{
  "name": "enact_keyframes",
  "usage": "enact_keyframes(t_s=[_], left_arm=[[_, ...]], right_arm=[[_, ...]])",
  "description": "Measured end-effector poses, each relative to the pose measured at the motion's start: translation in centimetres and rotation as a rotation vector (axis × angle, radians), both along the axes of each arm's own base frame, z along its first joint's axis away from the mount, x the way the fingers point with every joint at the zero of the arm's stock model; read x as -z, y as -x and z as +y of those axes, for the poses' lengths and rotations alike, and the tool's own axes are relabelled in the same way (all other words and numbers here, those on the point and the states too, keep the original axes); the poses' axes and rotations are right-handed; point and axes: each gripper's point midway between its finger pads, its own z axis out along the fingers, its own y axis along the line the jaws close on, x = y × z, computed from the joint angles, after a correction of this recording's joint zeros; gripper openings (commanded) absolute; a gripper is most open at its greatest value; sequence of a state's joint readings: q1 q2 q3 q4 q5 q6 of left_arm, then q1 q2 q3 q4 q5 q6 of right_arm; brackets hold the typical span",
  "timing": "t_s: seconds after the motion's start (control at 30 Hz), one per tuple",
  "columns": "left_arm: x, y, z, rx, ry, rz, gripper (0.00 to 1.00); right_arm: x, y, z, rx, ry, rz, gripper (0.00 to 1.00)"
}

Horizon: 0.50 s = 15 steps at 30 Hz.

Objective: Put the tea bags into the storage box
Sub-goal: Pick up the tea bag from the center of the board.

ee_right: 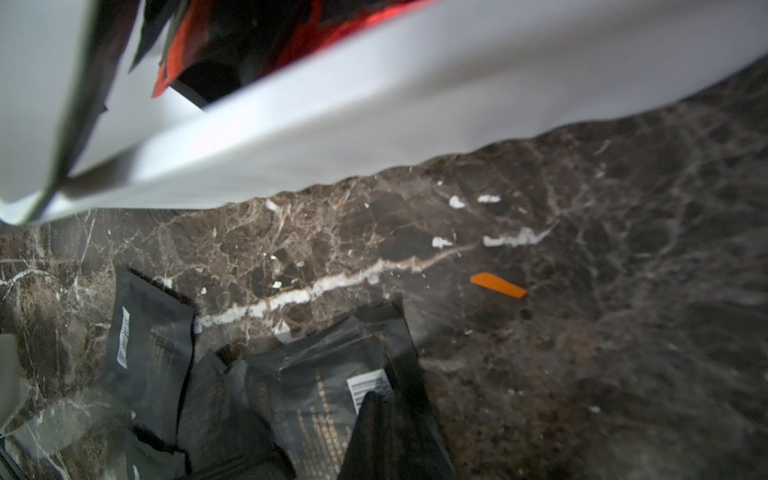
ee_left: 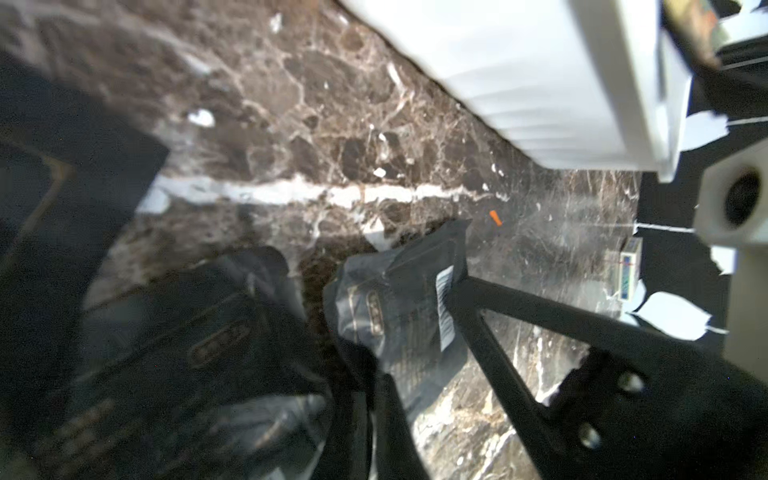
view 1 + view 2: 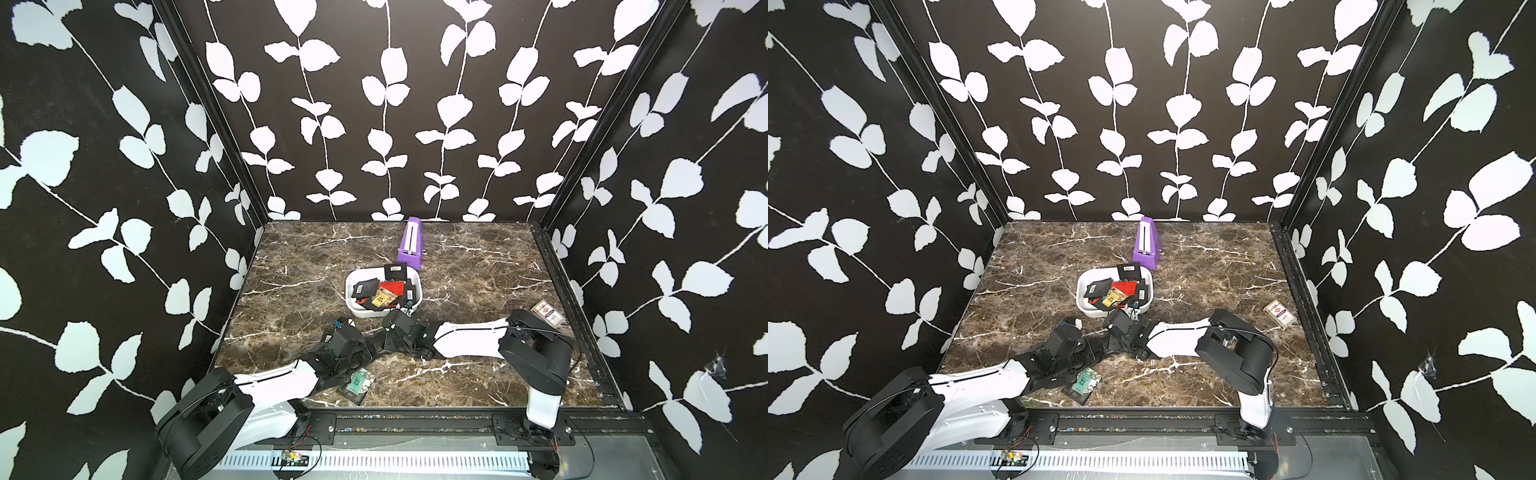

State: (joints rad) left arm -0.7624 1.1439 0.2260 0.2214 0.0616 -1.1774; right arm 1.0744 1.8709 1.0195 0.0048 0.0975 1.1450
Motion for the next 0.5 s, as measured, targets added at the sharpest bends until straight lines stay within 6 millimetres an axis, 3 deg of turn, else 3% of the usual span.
enact_keyframes(t_s=[0.27,0.37,0.5], left_arm=[[-0.8,0.1,0.0,0.014,-0.002,-0.009,0.0],[-2.6,0.0,-0.3,0.033,0.011,-0.039,0.0],[-6.5,-0.1,-0.7,0.061,0.056,-0.107,0.0]], right_arm=[[-0.2,0.0,-0.2,0.004,0.007,-0.005,0.0],[-1.0,0.2,-0.9,0.001,0.029,-0.017,0.0],[-4.8,0.1,-2.0,0.006,0.011,-0.076,0.0]])
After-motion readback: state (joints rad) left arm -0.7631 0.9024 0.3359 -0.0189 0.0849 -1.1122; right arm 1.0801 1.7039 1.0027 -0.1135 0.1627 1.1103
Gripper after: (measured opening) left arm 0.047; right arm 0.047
